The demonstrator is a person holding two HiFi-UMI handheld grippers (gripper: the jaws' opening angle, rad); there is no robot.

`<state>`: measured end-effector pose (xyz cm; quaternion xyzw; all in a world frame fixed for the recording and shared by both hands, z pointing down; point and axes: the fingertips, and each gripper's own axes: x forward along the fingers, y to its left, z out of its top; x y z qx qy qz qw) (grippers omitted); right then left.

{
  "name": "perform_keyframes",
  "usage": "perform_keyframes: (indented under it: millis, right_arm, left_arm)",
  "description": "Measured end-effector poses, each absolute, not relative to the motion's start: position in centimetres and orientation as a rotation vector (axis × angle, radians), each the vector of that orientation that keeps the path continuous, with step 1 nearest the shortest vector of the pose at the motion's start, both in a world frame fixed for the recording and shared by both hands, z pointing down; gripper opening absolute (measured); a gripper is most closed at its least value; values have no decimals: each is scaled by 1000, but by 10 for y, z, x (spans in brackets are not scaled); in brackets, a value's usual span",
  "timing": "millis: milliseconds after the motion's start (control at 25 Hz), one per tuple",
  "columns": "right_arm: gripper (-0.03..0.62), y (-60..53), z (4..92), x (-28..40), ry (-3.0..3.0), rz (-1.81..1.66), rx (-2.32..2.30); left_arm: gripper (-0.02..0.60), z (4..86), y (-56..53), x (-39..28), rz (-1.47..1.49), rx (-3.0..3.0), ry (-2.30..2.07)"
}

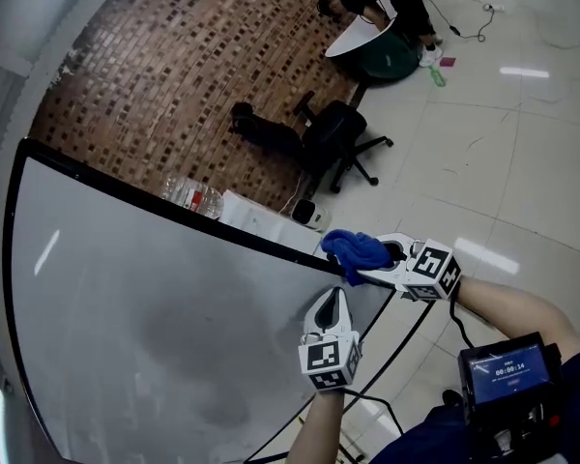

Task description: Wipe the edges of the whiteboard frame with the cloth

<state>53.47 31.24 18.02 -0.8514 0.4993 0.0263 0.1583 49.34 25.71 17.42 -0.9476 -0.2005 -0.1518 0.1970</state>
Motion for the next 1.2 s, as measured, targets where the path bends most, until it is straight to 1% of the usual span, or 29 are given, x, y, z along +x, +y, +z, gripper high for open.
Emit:
perform_keyframes:
  millis: [200, 320, 520, 720, 1040, 1200]
  right_arm:
    - [196, 314, 204, 524, 1379, 101, -2397]
    - [196, 316, 217, 517, 1346, 83, -2395]
    - [195, 306, 267, 523, 1339, -71, -2421]
    - [196, 301, 321, 510, 1308, -246, -2389]
    - [196, 294, 375, 507, 1274, -348, -2388]
    - [196, 296, 388, 507, 1265, -339, -2408]
  left_arm:
    - [5, 213, 260, 476, -497, -2636, -573]
    - [3, 222, 262, 468, -535, -2633, -586]
    - [4, 238, 270, 468, -617, -2619, -618]
    - [3, 255, 273, 457, -664, -2591, -654]
    - [4, 301, 267, 455, -738, -2577, -675]
    - [3, 330, 266, 457, -787, -2580, -664]
